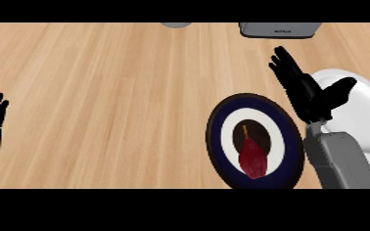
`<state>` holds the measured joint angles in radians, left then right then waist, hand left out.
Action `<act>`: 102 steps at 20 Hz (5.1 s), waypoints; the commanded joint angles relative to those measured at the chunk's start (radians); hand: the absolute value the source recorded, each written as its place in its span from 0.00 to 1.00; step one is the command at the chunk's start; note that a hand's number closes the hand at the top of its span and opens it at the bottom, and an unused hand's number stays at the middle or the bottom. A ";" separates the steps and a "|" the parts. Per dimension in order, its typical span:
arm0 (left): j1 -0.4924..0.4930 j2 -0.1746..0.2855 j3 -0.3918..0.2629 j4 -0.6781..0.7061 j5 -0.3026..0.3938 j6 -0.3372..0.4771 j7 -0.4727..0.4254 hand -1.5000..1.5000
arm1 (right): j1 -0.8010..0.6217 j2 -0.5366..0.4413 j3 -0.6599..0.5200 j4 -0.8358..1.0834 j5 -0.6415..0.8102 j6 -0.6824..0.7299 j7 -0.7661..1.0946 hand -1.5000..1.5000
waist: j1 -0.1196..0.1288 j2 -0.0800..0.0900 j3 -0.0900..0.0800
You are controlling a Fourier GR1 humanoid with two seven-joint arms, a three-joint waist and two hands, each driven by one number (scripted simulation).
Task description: Pick the pear from the plate and place it in the plate
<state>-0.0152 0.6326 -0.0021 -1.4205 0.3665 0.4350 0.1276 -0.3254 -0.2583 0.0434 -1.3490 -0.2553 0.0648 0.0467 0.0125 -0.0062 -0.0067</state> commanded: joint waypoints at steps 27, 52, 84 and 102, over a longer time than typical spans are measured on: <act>-0.014 -0.237 -0.291 -0.044 -0.112 -0.053 0.022 0.50 | 0.291 -0.139 0.065 0.114 0.330 0.291 -0.829 0.00 | -0.011 0.004 0.007; -0.057 -0.350 -0.178 -0.011 -0.241 -0.139 0.058 0.50 | 0.117 -0.196 0.157 0.142 0.697 0.484 -0.606 0.00 | -0.011 0.006 0.007; 0.014 -0.441 -0.040 -0.043 -0.376 -0.283 0.062 0.50 | 0.064 -0.009 0.073 0.263 0.945 0.278 -0.699 1.00 | -0.012 0.006 0.007; 0.003 -0.496 -0.065 -0.027 -0.406 -0.237 0.063 0.50 | 0.221 -0.141 -0.214 -0.287 0.973 0.016 -0.313 1.00 | -0.034 0.002 0.006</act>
<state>-0.0076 0.1591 -0.0512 -1.4682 -0.0234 0.1865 0.2077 -0.0985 -0.3977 -0.0678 -1.5486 0.7722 0.1232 -0.2989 -0.0224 -0.0067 -0.0011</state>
